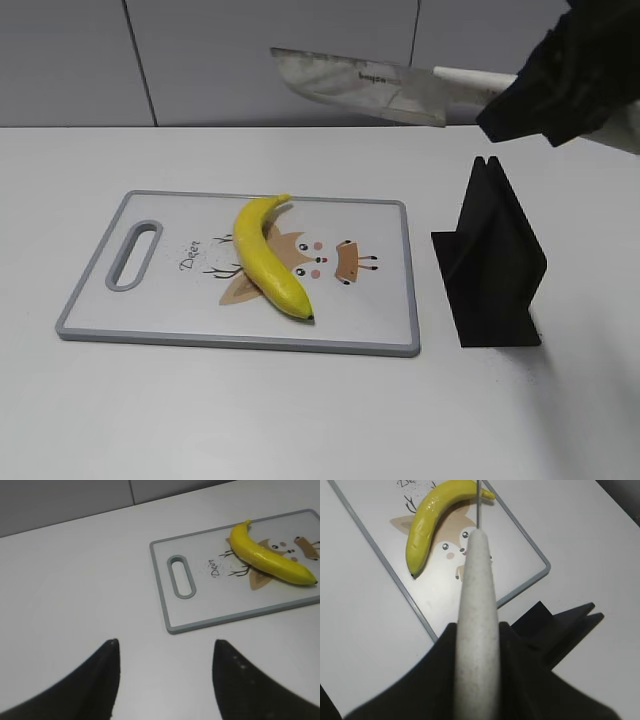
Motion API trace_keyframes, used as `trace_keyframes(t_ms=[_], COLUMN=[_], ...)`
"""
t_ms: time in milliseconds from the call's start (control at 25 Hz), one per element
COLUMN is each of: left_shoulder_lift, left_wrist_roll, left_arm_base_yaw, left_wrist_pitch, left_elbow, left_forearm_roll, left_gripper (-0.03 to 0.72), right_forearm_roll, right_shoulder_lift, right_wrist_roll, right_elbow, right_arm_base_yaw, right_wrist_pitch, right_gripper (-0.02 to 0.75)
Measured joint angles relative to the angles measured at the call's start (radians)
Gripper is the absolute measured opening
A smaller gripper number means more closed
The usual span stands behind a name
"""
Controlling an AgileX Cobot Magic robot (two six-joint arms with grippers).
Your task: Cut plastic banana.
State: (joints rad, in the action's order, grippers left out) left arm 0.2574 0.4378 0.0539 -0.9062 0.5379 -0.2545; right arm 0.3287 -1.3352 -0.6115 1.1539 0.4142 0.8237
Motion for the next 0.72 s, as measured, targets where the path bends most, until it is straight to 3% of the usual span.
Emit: trace_keyframes(t_ms=[160,360,720], left_shoulder_lift=[0.140,0.342,0.767], left_wrist_roll=[0.146,0.280,0.616], left_arm_base_yaw=[0.017,0.078,0.113], left_wrist_pitch=[0.063,0.088,0.044], left_elbow=[0.042,0.125,0.396], left_forearm_roll=[-0.073,-0.089,-0.188], left_gripper=[0.573,0.573,0.573], right_forearm_roll=[0.046,0.084,0.212], right_shoulder_lift=[-0.071,-0.176,-0.325], right_wrist_roll=[-0.113,-0.265,-0.605], right_elbow=[0.036,0.127,0.250], right_arm_base_yaw=[0.000,0.000,0.000], right_wrist_pitch=[0.005,0.062,0.132], right_gripper=[0.181,0.181,0.181])
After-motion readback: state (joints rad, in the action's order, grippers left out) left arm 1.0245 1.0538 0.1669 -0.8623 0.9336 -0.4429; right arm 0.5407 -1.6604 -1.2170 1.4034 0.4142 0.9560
